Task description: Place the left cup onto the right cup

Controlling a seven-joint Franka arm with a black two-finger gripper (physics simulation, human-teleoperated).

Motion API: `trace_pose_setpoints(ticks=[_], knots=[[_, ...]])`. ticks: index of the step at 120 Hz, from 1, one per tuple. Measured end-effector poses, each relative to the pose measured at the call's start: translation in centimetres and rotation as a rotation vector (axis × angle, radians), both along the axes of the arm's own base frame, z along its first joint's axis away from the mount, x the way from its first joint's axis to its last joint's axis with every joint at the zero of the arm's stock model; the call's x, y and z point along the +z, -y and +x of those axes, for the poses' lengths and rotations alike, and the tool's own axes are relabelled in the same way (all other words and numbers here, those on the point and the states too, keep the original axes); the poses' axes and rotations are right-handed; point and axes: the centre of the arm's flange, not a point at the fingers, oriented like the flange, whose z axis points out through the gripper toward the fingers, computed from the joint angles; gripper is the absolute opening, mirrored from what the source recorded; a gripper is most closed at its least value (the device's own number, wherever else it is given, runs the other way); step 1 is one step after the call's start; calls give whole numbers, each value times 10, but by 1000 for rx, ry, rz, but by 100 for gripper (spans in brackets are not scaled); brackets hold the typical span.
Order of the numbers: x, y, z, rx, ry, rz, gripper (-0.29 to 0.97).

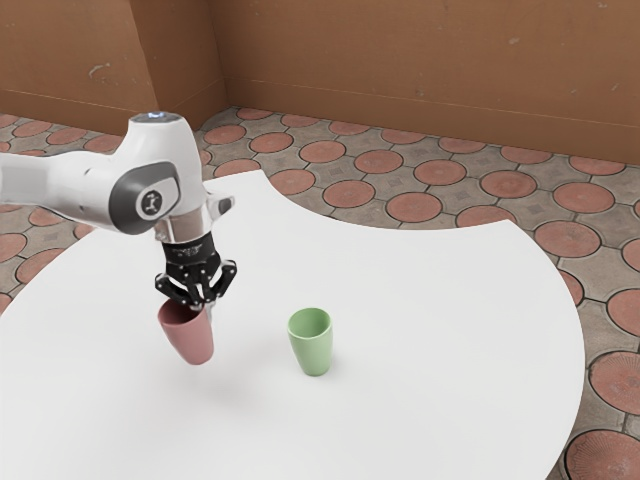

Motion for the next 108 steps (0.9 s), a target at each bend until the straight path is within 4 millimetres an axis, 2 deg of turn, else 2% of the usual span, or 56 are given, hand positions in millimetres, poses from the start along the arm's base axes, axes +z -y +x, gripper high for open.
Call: trace_pose_setpoints(ticks=[49,74,108], knots=[[25,16,-9,-41,1,1,-11],[40,31,-3,-72,15,2,-11],[65,40,8,-92,39,0,-11]])
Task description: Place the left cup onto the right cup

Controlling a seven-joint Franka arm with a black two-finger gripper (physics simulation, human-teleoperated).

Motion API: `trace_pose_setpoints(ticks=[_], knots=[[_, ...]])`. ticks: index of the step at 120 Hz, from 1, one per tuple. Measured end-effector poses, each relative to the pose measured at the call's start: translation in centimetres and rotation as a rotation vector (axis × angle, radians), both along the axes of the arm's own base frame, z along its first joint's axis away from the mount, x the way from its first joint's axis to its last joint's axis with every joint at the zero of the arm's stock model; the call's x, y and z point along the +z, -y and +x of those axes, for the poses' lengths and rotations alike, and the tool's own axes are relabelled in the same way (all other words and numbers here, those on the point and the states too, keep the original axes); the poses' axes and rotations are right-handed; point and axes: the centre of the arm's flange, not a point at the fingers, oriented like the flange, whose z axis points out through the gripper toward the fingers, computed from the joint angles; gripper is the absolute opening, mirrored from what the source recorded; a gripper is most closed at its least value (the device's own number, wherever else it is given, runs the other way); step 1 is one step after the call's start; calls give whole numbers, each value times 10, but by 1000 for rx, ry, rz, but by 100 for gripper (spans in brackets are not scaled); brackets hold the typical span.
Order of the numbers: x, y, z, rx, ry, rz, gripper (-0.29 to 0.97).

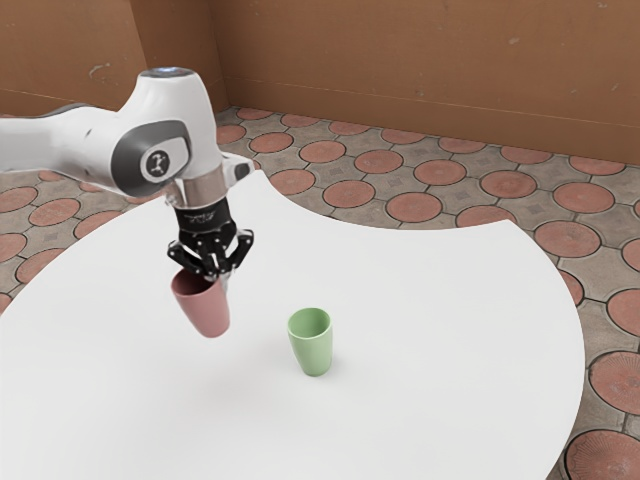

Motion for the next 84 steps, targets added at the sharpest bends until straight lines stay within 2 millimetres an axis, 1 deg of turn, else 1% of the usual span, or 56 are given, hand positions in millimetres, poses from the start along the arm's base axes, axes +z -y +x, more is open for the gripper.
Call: trace_pose_setpoints(ticks=[15,45,67,84], knots=[[6,7,4,-13,2,-1,-11],[1,18,18,-36,-11,-2,-11],[6,30,28,-59,-7,-5,-11],[3,39,34,-78,-16,-7,-11]])
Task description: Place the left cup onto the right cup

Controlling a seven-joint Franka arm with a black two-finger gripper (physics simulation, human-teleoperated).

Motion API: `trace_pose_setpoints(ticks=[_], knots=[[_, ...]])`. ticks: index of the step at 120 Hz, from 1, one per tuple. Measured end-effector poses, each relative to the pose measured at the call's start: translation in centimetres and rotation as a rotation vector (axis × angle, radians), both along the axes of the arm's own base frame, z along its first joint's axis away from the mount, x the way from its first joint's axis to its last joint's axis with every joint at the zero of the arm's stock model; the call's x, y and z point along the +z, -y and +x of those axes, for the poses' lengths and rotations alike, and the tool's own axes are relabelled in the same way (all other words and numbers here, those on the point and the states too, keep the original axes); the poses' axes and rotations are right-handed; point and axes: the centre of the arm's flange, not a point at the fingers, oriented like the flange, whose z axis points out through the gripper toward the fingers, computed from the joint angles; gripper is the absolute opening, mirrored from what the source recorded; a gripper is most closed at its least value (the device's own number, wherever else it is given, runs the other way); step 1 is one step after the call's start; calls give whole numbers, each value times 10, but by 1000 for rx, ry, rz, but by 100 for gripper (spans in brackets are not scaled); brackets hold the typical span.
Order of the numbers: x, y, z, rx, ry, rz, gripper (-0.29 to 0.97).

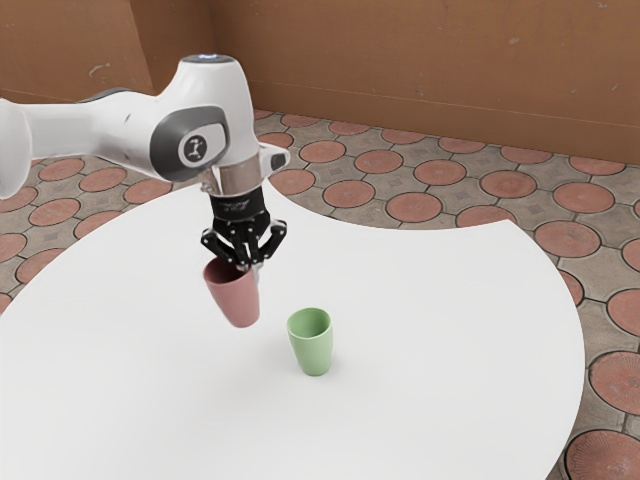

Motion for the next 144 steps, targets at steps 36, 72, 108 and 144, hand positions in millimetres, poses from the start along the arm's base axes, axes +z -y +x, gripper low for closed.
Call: trace_pose_setpoints(ticks=[36,72,108,144], knots=[[0,28,6,-50,2,-6,-11],[2,47,17,-83,11,-12,-11],[-4,56,28,-99,2,-10,-11],[-6,68,36,-118,4,-10,-11]])
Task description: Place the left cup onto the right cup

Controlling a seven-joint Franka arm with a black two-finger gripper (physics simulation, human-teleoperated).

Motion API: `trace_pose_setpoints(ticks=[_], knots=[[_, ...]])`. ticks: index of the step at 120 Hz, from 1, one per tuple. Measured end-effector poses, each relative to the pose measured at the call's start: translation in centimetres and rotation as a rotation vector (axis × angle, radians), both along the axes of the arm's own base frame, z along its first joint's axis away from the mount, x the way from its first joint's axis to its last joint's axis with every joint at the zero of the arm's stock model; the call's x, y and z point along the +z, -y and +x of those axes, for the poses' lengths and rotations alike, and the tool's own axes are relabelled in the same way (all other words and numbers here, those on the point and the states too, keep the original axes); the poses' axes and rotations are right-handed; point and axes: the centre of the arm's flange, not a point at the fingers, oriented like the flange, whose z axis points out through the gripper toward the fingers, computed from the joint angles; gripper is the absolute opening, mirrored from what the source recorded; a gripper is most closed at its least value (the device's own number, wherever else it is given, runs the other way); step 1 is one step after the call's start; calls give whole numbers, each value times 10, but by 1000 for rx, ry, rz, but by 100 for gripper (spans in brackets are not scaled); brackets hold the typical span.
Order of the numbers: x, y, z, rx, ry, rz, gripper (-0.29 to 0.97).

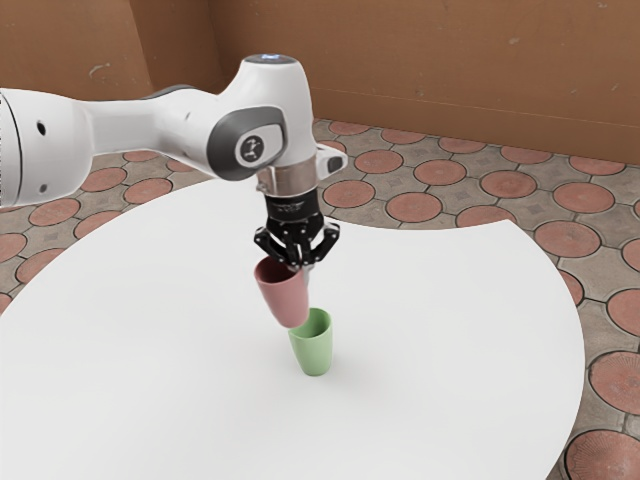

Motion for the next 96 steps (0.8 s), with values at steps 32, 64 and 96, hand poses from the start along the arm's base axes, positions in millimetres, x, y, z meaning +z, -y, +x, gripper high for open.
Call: trace_pose_setpoints(ticks=[32,64,96], knots=[[-1,3,7,-6,1,1,-11],[-4,4,15,-9,1,6,-11],[-7,5,21,-10,-5,9,-11]])
